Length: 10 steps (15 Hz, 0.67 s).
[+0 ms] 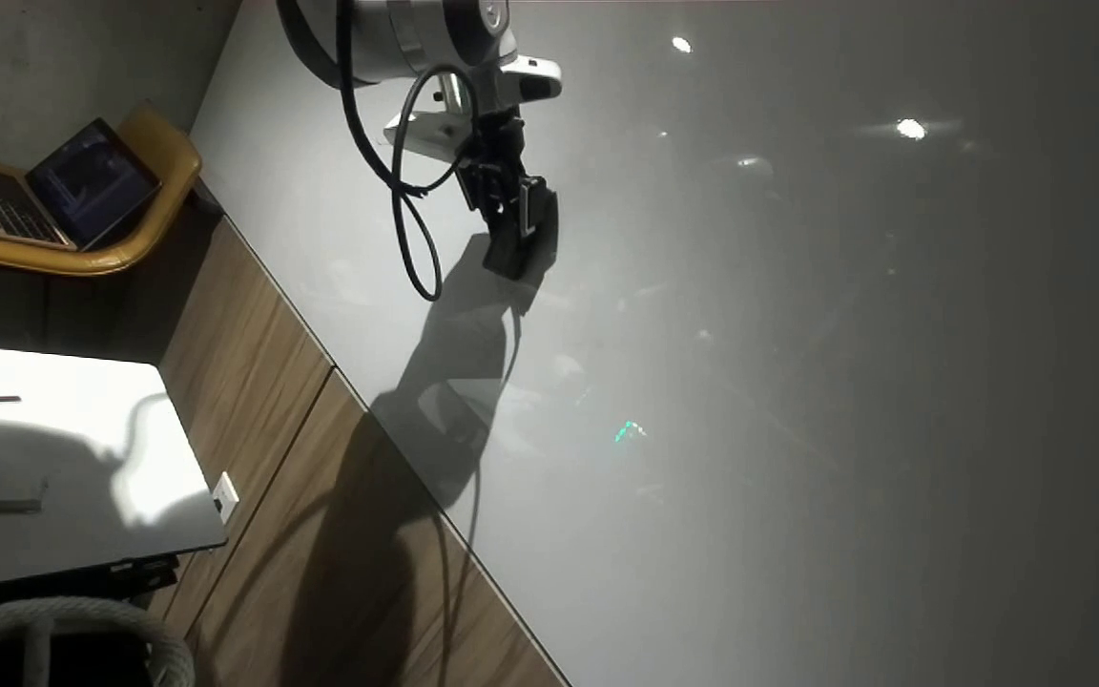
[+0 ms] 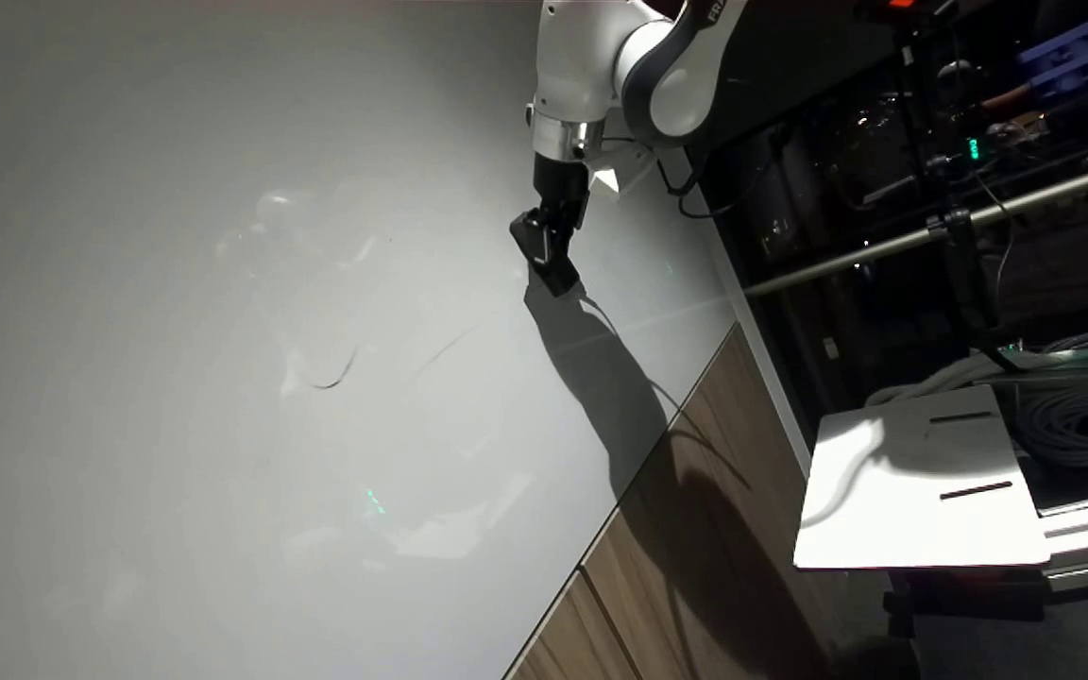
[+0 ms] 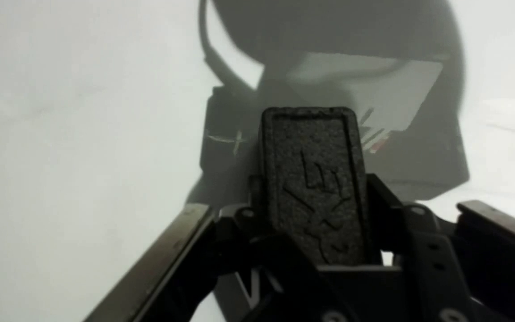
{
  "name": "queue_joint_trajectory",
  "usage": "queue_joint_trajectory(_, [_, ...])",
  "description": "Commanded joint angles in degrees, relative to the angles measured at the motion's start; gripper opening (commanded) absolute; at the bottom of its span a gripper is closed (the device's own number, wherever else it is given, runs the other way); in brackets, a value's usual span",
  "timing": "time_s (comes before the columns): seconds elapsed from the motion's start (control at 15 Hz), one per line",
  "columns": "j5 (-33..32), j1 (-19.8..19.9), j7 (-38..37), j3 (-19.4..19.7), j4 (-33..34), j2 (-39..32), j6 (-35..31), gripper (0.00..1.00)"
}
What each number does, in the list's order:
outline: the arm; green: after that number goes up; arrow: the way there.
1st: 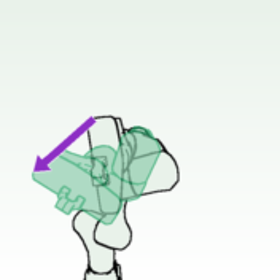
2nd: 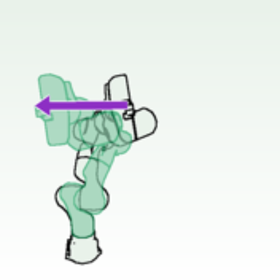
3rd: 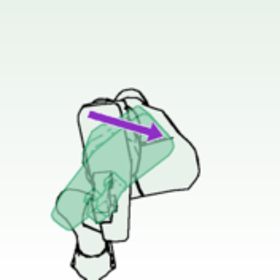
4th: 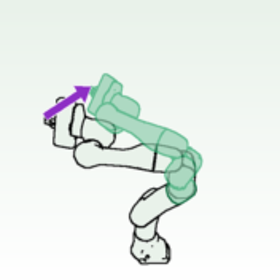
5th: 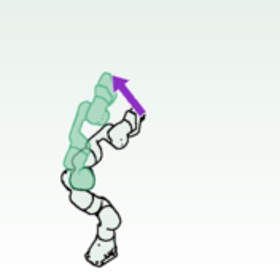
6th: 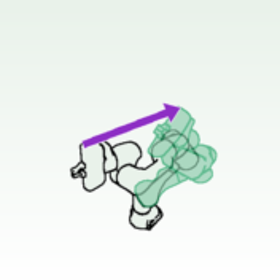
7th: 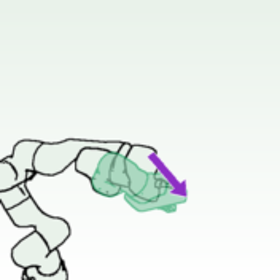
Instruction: Use the eraser to wipe the writings on the whiteboard
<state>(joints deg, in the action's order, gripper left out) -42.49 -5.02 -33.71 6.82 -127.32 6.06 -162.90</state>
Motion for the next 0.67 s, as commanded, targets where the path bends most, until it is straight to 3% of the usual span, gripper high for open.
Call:
queue_joint_trajectory(0.0, [-2.16,-2.50,-6.23,-4.26,4.39,-5.42,0.35,0.30])
queue_joint_trajectory(0.6, [-4.96,-11.14,-13.45,-13.41,19.40,-18.83,10.78,0.30])
